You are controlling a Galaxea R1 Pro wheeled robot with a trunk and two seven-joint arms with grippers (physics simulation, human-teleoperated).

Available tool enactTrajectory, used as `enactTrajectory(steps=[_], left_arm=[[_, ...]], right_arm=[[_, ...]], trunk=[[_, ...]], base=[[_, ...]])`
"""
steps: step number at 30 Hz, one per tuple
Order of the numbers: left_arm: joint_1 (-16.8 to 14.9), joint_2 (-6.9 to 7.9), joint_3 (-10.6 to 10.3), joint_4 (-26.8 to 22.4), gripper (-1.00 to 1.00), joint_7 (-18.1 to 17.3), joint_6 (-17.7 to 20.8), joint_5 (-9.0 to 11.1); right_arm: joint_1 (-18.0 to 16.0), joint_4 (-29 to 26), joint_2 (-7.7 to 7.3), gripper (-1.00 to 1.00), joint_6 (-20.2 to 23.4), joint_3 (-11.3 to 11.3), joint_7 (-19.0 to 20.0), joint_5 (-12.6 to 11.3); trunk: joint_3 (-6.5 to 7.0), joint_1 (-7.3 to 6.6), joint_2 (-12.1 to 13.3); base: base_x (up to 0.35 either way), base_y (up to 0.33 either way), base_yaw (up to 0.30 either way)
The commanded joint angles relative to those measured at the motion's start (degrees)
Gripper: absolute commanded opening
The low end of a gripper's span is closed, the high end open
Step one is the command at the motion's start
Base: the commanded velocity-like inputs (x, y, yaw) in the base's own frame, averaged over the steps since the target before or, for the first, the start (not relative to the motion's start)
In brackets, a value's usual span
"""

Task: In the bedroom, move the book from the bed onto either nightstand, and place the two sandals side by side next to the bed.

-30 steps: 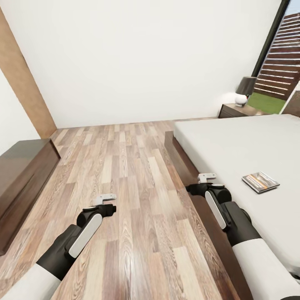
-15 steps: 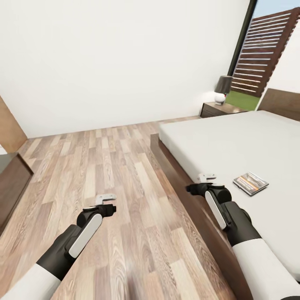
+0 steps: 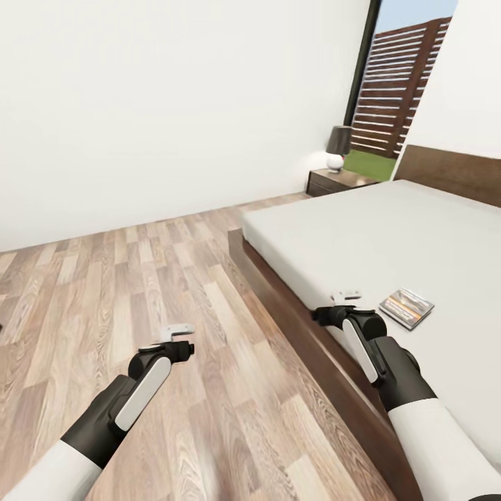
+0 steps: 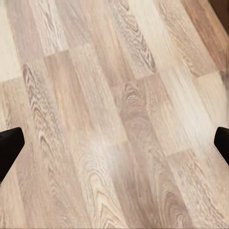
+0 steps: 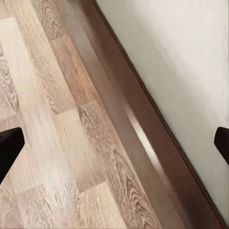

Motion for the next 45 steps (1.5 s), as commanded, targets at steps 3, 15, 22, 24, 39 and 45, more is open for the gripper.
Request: enactTrajectory(steps=[3, 15, 22, 24, 39, 45], left_arm=[[0.0, 0.07, -0.2, -0.1, 1.0, 0.6, 0.0, 0.6], [0.0, 0.07, -0.3, -0.1, 1.0, 0.6, 0.0, 0.6], [0.0, 0.04, -0.3, -0.1, 1.0, 0.6, 0.0, 0.5], [0.0, 0.0, -0.3, -0.1, 1.0, 0.6, 0.0, 0.5], [0.0, -0.02, -0.3, -0.1, 1.0, 0.6, 0.0, 0.5], [0.0, 0.01, -0.3, -0.1, 1.0, 0.6, 0.0, 0.5]], right_arm=[[-0.1, -0.1, -0.05, 1.0, 0.2, 0.2, -0.6, -0.6], [-0.1, -0.1, -0.09, 1.0, 0.2, 0.2, -0.6, -0.6], [-0.1, 0.0, -0.08, 1.0, 0.1, 0.2, -0.6, -0.6], [-0.1, 0.0, -0.09, 1.0, 0.1, 0.2, -0.6, -0.6], [-0.1, 0.0, -0.07, 1.0, 0.1, 0.2, -0.6, -0.6], [-0.1, 0.0, -0.11, 1.0, 0.1, 0.2, -0.6, -0.6]], trunk=[[-0.05, 0.02, 0.0], [-0.05, 0.02, 0.0], [-0.05, 0.02, 0.0], [-0.05, 0.02, 0.0], [-0.05, 0.02, 0.0], [-0.05, 0.02, 0.0]], base=[[0.272, 0.233, -0.285], [0.271, 0.233, -0.285], [0.296, 0.166, -0.285], [0.325, 0.053, -0.285], [0.192, 0.01, -0.285], [0.013, 0.0, -0.285]])
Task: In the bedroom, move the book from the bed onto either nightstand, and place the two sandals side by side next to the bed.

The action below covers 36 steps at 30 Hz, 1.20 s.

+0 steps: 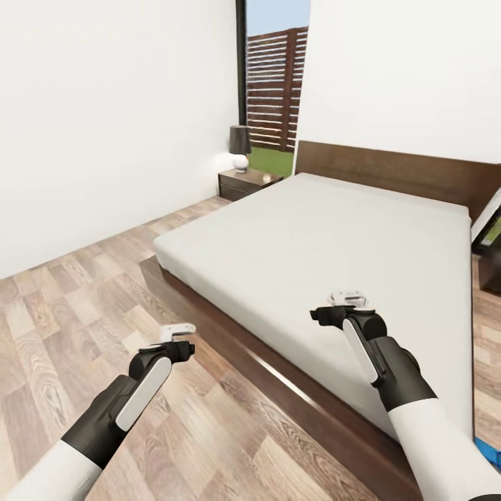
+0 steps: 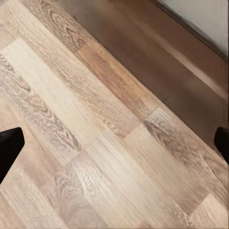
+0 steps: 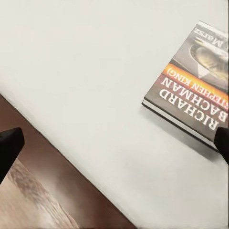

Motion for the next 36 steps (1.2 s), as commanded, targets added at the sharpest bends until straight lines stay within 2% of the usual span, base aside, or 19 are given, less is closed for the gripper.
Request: enactTrajectory(steps=[1, 10, 25, 36], left_arm=[[0.0, 0.09, -0.2, -0.1, 1.0, 0.6, 0.0, 0.6], [0.0, 0.06, -0.2, -0.1, 1.0, 0.6, 0.0, 0.6], [0.0, 0.09, -0.2, -0.1, 1.0, 0.6, 0.0, 0.5], [0.0, 0.08, -0.2, -0.1, 1.0, 0.6, 0.0, 0.5]], right_arm=[[-0.1, 0.0, -0.04, 1.0, 0.2, 0.2, -0.6, -0.6], [-0.1, -0.1, -0.03, 1.0, 0.2, 0.2, -0.5, -0.6], [-0.1, -0.1, -0.01, 1.0, 0.3, 0.2, -0.6, -0.5], [-0.1, 0.0, 0.0, 1.0, 0.2, 0.2, -0.6, -0.5]], trunk=[[-0.05, -0.01, 0.0], [-0.05, -0.01, 0.0], [-0.05, -0.01, 0.0], [-0.05, -0.01, 0.0]], base=[[0.002, 0.0, -0.285], [0.172, 0.0, -0.17], [0.306, 0.0, -0.016], [0.055, 0.0, 0.0]])
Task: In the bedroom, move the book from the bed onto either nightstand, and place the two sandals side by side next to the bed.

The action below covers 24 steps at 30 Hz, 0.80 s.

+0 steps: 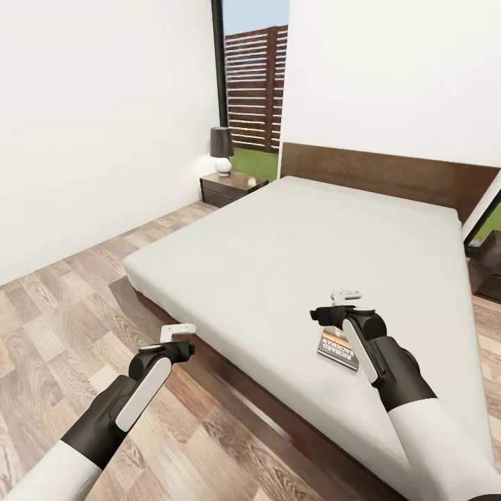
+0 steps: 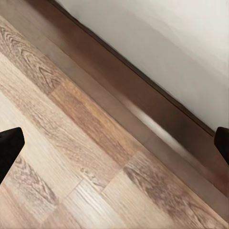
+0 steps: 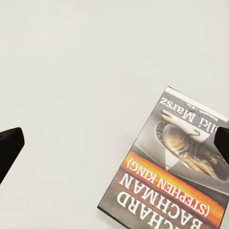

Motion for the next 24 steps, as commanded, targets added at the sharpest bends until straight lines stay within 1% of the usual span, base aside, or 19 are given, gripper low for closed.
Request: enactTrajectory(steps=[1, 7, 8, 12, 15, 17, 21, 22, 24], left_arm=[[-0.1, 0.05, -0.2, -0.1, 1.0, 0.6, 0.0, 0.6], [0.0, 0.1, -0.2, -0.1, 1.0, 0.6, 0.0, 0.5], [1.5, 0.67, 0.2, -2.4, 1.0, 0.7, -0.4, 0.1], [3.3, 0.9, 0.5, -5.7, 1.0, 0.7, -0.6, -0.1], [4.4, 1.42, 0.6, -8.0, 1.0, 0.8, -0.7, -0.1], [5.0, 2.14, 0.7, -9.3, 1.0, 0.8, -0.7, -0.1], [5.4, 2.71, 0.8, -10.1, 1.0, 0.8, -0.5, 0.2], [5.5, 2.79, 0.8, -10.2, 1.0, 0.8, -0.4, 0.3], [5.6, 2.91, 0.8, -10.4, 1.0, 0.7, -0.3, 0.4]], right_arm=[[0.0, -0.1, -0.08, 1.0, 0.2, 0.2, -0.6, -0.6], [0.0, 0.2, -0.1, 1.0, 0.0, 0.1, -0.5, -0.6], [0.0, 0.3, -0.31, 1.0, 0.2, -1.4, -0.5, -0.6], [0.0, 0.7, -0.28, 1.0, 0.3, -2.6, -0.4, -0.6], [-0.1, 1.7, -0.4, 1.0, 0.6, -3.6, -0.3, -0.7], [-0.1, 3.7, -0.57, 1.0, 1.4, -5.0, -0.2, -0.7], [-0.7, 7.1, -1.29, 1.0, 2.5, -7.0, -0.1, -0.6], [-1.2, 8.1, -1.49, 1.0, 2.7, -7.4, -0.1, -0.6], [-3.5, 11.3, -2.23, 1.0, 2.8, -8.1, 0.0, -0.4]], trunk=[[-0.05, -0.01, 0.0], [-0.05, -0.01, 0.0], [-0.05, -0.01, 0.0], [-0.05, -0.01, 0.0], [-0.05, -0.01, 0.0], [-0.05, -0.01, 0.0], [-0.05, -0.01, 0.0], [-0.05, -0.01, 0.0], [-0.05, -0.01, 0.0]], base=[[0.001, 0.0, 0.0], [0.0, 0.0, 0.0], [0.0, 0.0, 0.0], [0.0, 0.0, 0.0], [0.0, 0.0, 0.0], [0.0, 0.0, 0.0], [0.0, 0.0, 0.0], [0.0, 0.0, 0.0], [0.0, 0.0, 0.0]])
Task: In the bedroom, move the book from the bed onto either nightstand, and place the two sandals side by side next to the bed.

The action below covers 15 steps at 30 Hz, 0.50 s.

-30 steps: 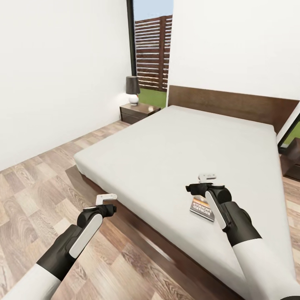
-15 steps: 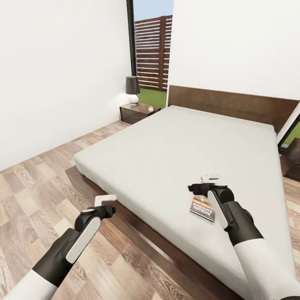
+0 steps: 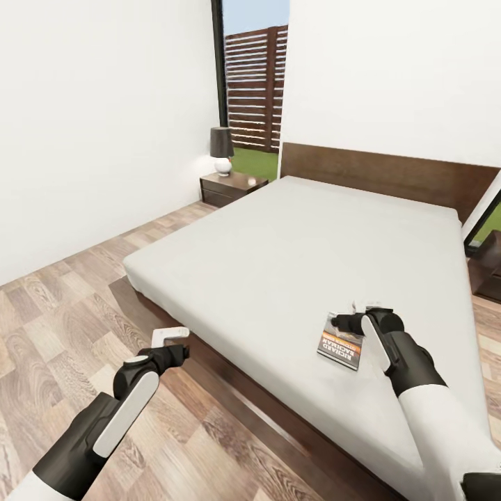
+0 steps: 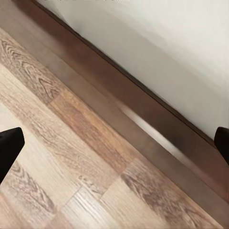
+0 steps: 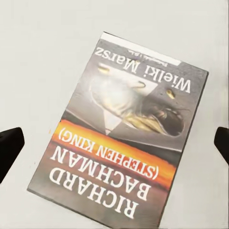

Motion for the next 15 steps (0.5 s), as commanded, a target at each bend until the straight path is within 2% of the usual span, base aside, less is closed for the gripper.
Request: enactTrajectory(steps=[1, 7, 10, 11, 15], left_arm=[[0.0, 0.08, -0.1, -0.2, 1.0, 0.6, 0.1, 0.6], [0.0, 0.04, -0.2, -1.1, 1.0, 0.9, 0.4, 0.6], [0.2, 0.32, -0.2, -2.1, 1.0, 0.9, 0.4, 0.6], [0.3, 0.76, -0.1, -3.1, 1.0, 0.9, 0.4, 0.6], [0.6, 1.46, -0.1, -3.9, 1.0, 0.9, 0.2, 0.7]], right_arm=[[-1.0, 1.2, -0.34, 1.0, 0.2, 0.0, -0.6, -0.6], [-8.0, 11.2, -2.21, 1.0, -2.9, -0.3, -0.4, -0.3], [-12.2, 17.8, -3.14, 1.0, -6.2, -0.2, -0.4, -0.1], [-15.6, 23.4, -3.55, 1.0, -8.8, 0.0, -0.4, 0.4], [-19.8, 31.0, -3.83, 1.0, -13.8, 0.7, -0.3, 2.0]], trunk=[[-0.05, -0.01, 0.0], [-0.05, -0.01, 0.0], [-0.05, -0.01, 0.0], [-0.05, -0.01, 0.0], [-0.05, -0.01, 0.0]], base=[[0.0, 0.0, 0.0], [0.0, 0.0, 0.0], [0.0, 0.0, 0.0], [0.0, 0.0, 0.0], [0.0, 0.0, 0.0]])
